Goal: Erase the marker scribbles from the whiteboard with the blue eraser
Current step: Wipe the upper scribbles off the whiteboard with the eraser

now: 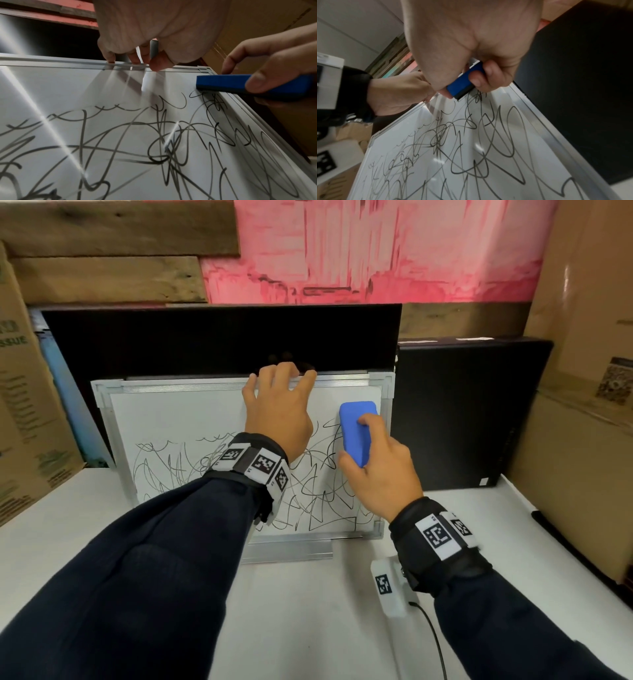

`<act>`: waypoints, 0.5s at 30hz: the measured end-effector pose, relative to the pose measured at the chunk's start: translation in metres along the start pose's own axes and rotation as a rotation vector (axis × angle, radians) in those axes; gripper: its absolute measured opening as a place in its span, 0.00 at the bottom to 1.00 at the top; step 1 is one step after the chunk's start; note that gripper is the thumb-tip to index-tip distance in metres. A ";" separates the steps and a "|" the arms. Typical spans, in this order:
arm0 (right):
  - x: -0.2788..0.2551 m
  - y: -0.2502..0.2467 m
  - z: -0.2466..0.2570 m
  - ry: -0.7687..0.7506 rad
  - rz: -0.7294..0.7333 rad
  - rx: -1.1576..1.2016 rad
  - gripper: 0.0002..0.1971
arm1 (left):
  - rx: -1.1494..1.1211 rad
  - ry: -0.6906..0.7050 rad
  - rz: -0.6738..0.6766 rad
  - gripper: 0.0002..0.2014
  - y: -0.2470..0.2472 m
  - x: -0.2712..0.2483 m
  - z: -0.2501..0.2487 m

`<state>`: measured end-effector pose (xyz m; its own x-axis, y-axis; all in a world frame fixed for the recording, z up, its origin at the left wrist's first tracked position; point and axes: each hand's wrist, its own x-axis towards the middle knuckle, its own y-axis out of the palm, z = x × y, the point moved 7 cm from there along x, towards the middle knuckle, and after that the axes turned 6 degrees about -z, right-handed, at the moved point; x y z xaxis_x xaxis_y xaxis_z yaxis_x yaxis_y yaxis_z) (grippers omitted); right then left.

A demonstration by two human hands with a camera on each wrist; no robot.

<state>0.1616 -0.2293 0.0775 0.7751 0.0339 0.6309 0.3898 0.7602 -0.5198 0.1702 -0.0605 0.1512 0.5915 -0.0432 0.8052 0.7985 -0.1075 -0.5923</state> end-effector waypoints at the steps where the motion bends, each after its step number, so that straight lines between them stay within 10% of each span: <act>1: -0.002 0.002 -0.001 -0.002 0.034 -0.024 0.25 | 0.000 -0.001 0.003 0.34 0.000 0.000 0.000; 15: -0.009 0.015 -0.002 0.012 0.018 -0.050 0.27 | 0.001 0.021 -0.050 0.34 0.002 0.000 0.002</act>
<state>0.1616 -0.2200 0.0628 0.7883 0.0395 0.6141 0.3993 0.7264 -0.5594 0.1723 -0.0584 0.1495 0.5484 -0.0591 0.8341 0.8270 -0.1094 -0.5515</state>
